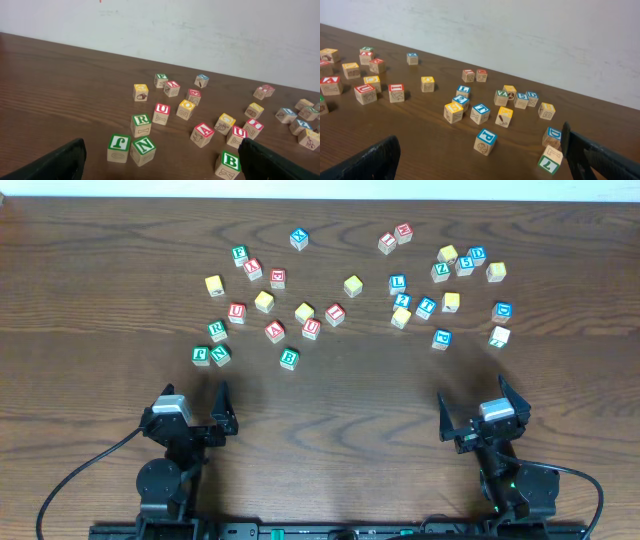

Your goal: Spell out ROBOT

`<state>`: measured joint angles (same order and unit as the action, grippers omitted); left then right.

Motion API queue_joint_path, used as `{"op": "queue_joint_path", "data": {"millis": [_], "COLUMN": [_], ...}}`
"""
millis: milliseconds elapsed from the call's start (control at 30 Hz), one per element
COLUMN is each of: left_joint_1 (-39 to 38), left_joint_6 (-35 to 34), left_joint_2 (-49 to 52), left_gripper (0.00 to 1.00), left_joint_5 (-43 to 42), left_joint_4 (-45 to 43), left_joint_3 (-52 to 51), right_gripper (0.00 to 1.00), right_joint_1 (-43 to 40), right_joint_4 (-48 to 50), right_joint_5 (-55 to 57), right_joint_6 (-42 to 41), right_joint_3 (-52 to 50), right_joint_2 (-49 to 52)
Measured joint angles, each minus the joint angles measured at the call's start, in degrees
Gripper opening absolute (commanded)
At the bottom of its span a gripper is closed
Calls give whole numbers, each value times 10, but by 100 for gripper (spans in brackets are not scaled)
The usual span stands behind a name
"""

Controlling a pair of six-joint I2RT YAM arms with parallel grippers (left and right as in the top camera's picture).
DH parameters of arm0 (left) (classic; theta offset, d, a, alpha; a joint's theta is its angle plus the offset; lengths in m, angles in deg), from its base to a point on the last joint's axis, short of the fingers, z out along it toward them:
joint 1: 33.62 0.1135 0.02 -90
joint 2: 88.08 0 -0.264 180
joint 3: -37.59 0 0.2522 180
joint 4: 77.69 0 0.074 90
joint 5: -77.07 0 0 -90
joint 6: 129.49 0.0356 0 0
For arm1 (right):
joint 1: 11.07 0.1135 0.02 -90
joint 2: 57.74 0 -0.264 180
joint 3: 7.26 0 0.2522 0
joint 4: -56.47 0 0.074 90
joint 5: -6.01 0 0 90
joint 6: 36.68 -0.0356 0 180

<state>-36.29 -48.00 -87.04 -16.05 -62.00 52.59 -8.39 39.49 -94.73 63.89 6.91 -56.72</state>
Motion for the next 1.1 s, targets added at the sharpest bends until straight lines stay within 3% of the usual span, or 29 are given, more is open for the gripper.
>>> {"op": "queue_joint_path", "data": {"millis": [233, 367, 500, 567, 667, 733, 1000, 1100], "left_joint_1": [0, 0, 0, 0, 0, 0, 0, 0], "left_joint_6": [0, 0, 13, 16, 24, 24, 21, -9], "left_joint_2": [7, 86, 248, 346, 532, 578, 672, 705], "left_gripper": [95, 95, 95, 95, 95, 95, 95, 95], "left_joint_5": [-13, -18, -50, -65, -76, -78, -82, -72], "left_joint_4": [28, 77, 128, 182, 351, 372, 389, 405], "left_joint_3": [17, 97, 247, 337, 545, 586, 593, 604], "right_gripper": [99, 99, 99, 99, 99, 99, 99, 99], "right_joint_1": [0, 0, 0, -1, -1, -1, -1, -1], "right_joint_4": [0, 0, 0, 0, 0, 0, 0, 0], "right_joint_5": [0, 0, 0, 0, 0, 0, 0, 0], "right_joint_6": [0, 0, 0, 0, 0, 0, 0, 0], "right_joint_3": [0, 0, 0, 0, 0, 0, 0, 0], "right_joint_2": [0, 0, 1, 2, 1, 1, 1, 1]}}
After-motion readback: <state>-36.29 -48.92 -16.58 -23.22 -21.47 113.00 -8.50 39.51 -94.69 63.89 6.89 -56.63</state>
